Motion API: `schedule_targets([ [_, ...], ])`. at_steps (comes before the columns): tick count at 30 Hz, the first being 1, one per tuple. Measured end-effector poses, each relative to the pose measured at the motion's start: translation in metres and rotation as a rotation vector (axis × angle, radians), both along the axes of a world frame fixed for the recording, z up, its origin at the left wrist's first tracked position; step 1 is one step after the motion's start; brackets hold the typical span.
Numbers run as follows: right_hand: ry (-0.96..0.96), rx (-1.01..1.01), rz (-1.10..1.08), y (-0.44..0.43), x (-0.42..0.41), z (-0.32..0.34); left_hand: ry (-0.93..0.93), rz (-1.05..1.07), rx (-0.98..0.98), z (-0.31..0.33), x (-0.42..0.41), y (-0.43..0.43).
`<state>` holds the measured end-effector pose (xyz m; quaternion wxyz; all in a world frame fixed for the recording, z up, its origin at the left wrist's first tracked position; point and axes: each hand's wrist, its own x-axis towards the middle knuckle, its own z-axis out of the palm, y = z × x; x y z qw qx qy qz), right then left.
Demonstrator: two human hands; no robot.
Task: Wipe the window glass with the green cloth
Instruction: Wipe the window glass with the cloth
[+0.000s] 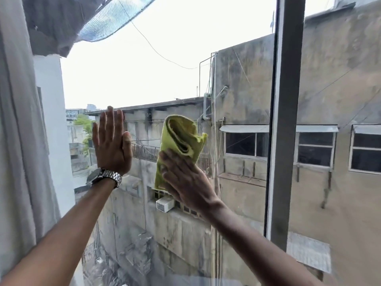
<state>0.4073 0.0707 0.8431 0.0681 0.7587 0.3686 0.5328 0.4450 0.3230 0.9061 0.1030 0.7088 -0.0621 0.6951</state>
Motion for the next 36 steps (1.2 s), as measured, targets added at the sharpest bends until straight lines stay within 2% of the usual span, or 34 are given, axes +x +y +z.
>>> schedule_targets([
  [1, 0.122, 0.082, 0.086, -0.019, -0.001, -0.011, 0.005, -0.009, -0.002, 0.000, -0.002, -0.001],
  [2, 0.153, 0.169, 0.112, -0.040, 0.000, -0.017, 0.005, -0.018, -0.005, 0.000, -0.003, -0.003],
  [3, 0.143, 0.232, 0.070, -0.061, -0.003, -0.011, 0.001, -0.022, -0.009, 0.000, -0.004, -0.004],
  [5, -0.065, 0.214, -0.157, -0.093, -0.008, 0.011, -0.008, -0.028, -0.017, 0.000, -0.002, -0.004],
  [7, -0.062, 0.295, -0.137, -0.101, -0.005, 0.045, -0.023, -0.018, -0.005, 0.000, 0.000, -0.003],
  [11, -0.156, 0.522, -0.119, -0.043, 0.008, 0.109, -0.040, 0.000, 0.010, -0.001, 0.007, 0.001],
  [13, -0.198, 0.549, -0.082, -0.003, 0.010, 0.127, -0.040, -0.006, 0.000, -0.003, 0.009, 0.002],
  [16, -0.213, 0.491, -0.016, 0.044, 0.016, 0.123, -0.024, -0.025, -0.004, 0.001, 0.009, 0.003],
  [18, -0.188, 0.343, 0.008, 0.053, 0.012, 0.092, -0.014, -0.033, -0.011, 0.001, 0.006, 0.003],
  [21, -0.097, 0.117, -0.030, 0.022, 0.005, 0.023, -0.003, -0.033, -0.024, 0.002, 0.001, -0.001],
  [23, 0.077, 0.193, -0.078, -0.018, 0.006, -0.007, 0.003, -0.028, -0.032, 0.002, -0.003, -0.003],
  [26, 0.012, 0.216, -0.192, -0.056, -0.001, -0.005, 0.006, -0.015, -0.031, 0.002, -0.003, -0.004],
  [29, -0.060, 0.234, -0.115, -0.050, -0.009, 0.011, -0.001, -0.001, -0.025, 0.002, 0.000, -0.001],
  [32, -0.007, 0.418, -0.034, -0.038, -0.018, 0.019, -0.015, -0.005, -0.027, 0.002, 0.003, -0.001],
  [34, -0.007, 0.653, 0.025, -0.030, -0.024, 0.034, -0.021, -0.010, -0.027, 0.002, 0.002, 0.000],
  [36, -0.054, 0.907, -0.004, -0.019, -0.028, 0.058, -0.024, -0.018, -0.019, 0.001, 0.000, -0.002],
])
